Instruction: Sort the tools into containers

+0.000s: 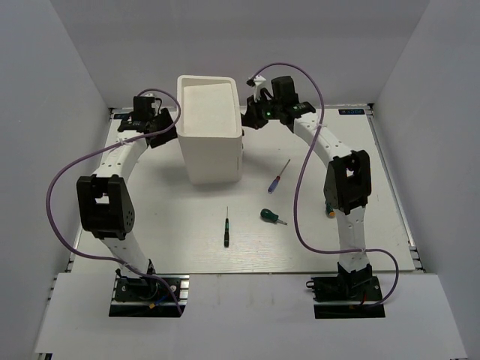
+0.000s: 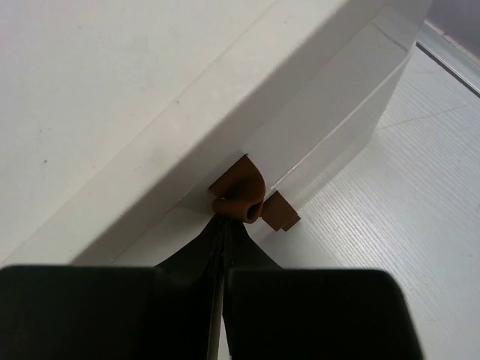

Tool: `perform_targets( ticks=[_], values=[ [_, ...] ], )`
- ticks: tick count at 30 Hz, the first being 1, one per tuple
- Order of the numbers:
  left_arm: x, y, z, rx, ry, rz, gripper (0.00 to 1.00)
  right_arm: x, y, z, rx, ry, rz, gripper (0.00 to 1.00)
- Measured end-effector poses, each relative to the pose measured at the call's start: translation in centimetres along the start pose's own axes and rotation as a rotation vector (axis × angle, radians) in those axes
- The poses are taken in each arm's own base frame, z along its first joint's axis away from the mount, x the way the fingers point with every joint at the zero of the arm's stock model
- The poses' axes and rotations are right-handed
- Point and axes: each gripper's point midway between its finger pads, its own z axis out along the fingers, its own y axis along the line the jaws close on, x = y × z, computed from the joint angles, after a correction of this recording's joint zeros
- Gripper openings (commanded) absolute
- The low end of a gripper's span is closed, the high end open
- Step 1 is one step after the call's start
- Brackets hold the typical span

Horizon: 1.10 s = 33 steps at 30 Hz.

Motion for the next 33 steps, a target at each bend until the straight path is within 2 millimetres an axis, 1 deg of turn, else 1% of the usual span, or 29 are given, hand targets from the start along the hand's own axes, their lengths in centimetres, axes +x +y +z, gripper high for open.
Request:
perform_targets(
  ticks=[1,2,3,4,5,6,8,10,12,15,17,20,21,22,24,26,29,33],
  values=[
    [0.1,0.3,0.0,-0.019,0.002,-0.009,0.78,0.0,-0.2,0.0,0.013,0.001,0.000,0.00],
    [0.2,0.7,0.0,-0.042,0.004,-0.016,0.81,0.0,-0.4,0.0,0.024,0.002,-0.002,0.05],
    [0.4,1.3,-0.2,-0.075,0.008,-0.039,0.83,0.2,-0.9,0.0,0.050,0.004,-0.005,0.13],
    [0.6,1.8,-0.3,-0.108,0.011,-0.062,0.84,0.6,-1.1,0.1,0.071,0.012,-0.008,0.36],
    [0.6,2.4,-0.5,-0.131,0.012,-0.081,0.84,0.9,-1.5,0.1,0.090,0.019,-0.009,0.54],
    [0.7,2.9,-0.9,-0.154,0.009,-0.097,0.84,1.6,-2.1,0.1,0.117,0.031,-0.028,0.67],
    [0.6,3.6,-2.0,-0.177,-0.007,-0.125,0.84,2.9,-2.9,-0.3,0.141,0.057,-0.047,0.82],
    [0.3,4.3,-3.5,-0.190,-0.026,-0.149,0.84,4.3,-3.4,-0.5,0.128,0.075,-0.077,0.83],
    [-0.4,4.6,-5.0,-0.181,-0.061,-0.161,0.84,5.9,-3.6,-0.7,0.088,0.088,-0.114,0.85],
    [-1.1,4.6,-6.9,-0.160,-0.105,-0.171,0.84,7.5,-3.6,-0.8,0.022,0.093,-0.157,0.85],
    [-0.6,4.5,-7.5,-0.148,-0.105,-0.170,0.84,7.4,-3.5,-0.7,-0.021,0.071,-0.188,0.85],
    [0.3,4.5,-7.7,-0.140,-0.088,-0.170,0.86,6.2,-3.4,-0.5,-0.067,0.013,-0.240,0.83],
    [0.7,4.6,-7.6,-0.140,-0.079,-0.171,0.86,5.8,-3.3,-0.4,-0.081,-0.009,-0.257,0.79],
    [1.2,4.7,-7.5,-0.140,-0.068,-0.171,0.86,5.3,-3.3,-0.2,-0.096,-0.034,-0.274,0.78],
    [2.0,4.9,-7.6,-0.143,-0.047,-0.172,0.86,4.5,-3.2,0.1,-0.130,-0.081,-0.300,0.76],
    [2.4,4.9,-7.7,-0.142,-0.040,-0.173,0.86,4.1,-3.2,0.7,-0.166,-0.114,-0.319,0.75],
    [2.5,4.8,-8.3,-0.133,-0.043,-0.172,0.86,4.1,-3.7,1.7,-0.194,-0.137,-0.332,0.73],
    [2.2,4.4,-9.6,-0.117,-0.068,-0.170,0.86,5.0,-4.6,3.0,-0.216,-0.147,-0.330,0.72]
  ],
)
